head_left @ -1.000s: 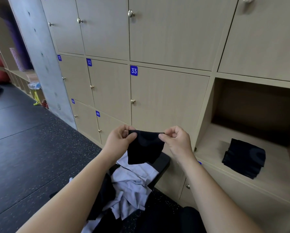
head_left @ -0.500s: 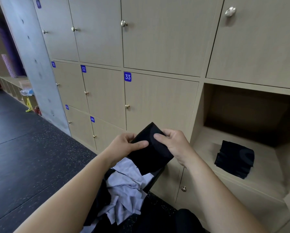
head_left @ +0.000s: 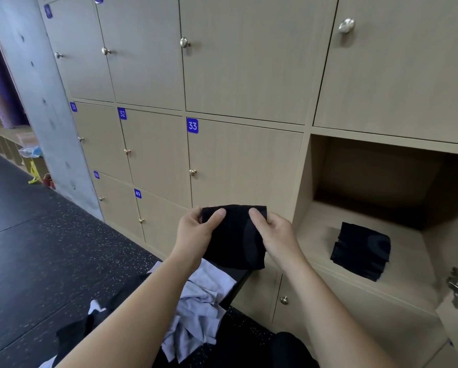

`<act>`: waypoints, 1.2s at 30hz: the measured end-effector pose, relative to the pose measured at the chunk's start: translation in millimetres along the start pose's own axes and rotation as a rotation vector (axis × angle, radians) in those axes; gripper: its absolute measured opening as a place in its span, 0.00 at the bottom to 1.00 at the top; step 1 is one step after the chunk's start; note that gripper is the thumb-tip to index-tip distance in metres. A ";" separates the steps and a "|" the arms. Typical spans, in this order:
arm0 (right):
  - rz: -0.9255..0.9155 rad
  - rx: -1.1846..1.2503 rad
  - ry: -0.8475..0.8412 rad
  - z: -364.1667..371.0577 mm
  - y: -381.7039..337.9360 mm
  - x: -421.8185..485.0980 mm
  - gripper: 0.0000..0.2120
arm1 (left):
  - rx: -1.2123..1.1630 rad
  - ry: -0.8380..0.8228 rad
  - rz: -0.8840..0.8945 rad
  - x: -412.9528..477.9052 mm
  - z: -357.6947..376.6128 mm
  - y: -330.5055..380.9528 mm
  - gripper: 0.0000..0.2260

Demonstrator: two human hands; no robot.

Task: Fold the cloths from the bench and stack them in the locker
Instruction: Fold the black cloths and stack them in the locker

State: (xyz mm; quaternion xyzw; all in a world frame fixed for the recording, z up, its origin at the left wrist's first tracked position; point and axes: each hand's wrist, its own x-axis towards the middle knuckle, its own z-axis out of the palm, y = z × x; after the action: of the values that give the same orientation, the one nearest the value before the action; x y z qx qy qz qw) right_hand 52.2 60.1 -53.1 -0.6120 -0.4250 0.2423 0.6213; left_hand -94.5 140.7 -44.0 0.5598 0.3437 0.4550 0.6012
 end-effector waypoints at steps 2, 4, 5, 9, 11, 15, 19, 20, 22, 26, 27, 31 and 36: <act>-0.066 -0.234 0.156 3.2 4.0 2.7 0.20 | 0.097 0.001 0.064 -1.4 9.9 -1.2 0.08; -0.123 -0.398 0.310 1.5 7.9 2.9 0.24 | 0.224 0.057 0.160 -1.4 19.2 -3.9 0.06; -0.145 -0.434 0.349 -1.5 8.9 2.5 0.24 | 0.286 0.085 0.201 -1.3 22.9 -5.1 0.04; -0.129 -0.486 0.409 -15.9 16.9 2.7 0.24 | 0.443 0.087 0.270 -0.9 35.1 -9.2 0.04; -0.122 -0.470 0.431 -21.8 20.3 1.5 0.23 | 0.440 0.091 0.249 0.7 42.6 -11.8 0.09; -0.110 -0.410 0.509 -41.3 23.4 1.2 0.22 | 0.455 0.035 0.071 0.3 64.9 -23.9 0.18; -0.125 -0.446 0.537 -62.7 26.3 0.3 0.22 | 0.597 0.050 0.100 -4.7 85.1 -35.6 0.24; -0.119 -0.479 0.542 -67.7 27.9 -1.9 0.22 | 0.617 0.057 0.109 -4.2 89.3 -37.9 0.22; -0.088 -0.538 0.569 -79.3 34.0 -6.4 0.22 | 0.672 0.041 0.157 -3.5 99.6 -43.4 0.20; 0.048 -0.445 0.555 -111.6 54.0 -13.7 0.23 | 0.689 -0.039 0.167 -6.5 131.0 -58.0 0.19; 0.087 -0.380 0.530 -121.9 59.9 -17.0 0.23 | 0.681 -0.059 0.144 -7.1 140.2 -62.9 0.19; 0.227 -0.145 0.428 -166.6 80.4 -32.2 0.16 | 0.606 -0.137 0.078 -3.3 177.8 -82.9 0.19; 0.305 -0.151 0.499 -213.5 107.9 -37.7 0.13 | 0.516 -0.337 -0.016 9.0 221.6 -107.1 0.14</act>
State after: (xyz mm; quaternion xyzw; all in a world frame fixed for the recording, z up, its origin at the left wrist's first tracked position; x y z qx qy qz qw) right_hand 232.3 -74.8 -142.5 -0.7540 -0.1791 0.1425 0.6157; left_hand 130.5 73.6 -118.4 0.7587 0.3479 0.2487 0.4914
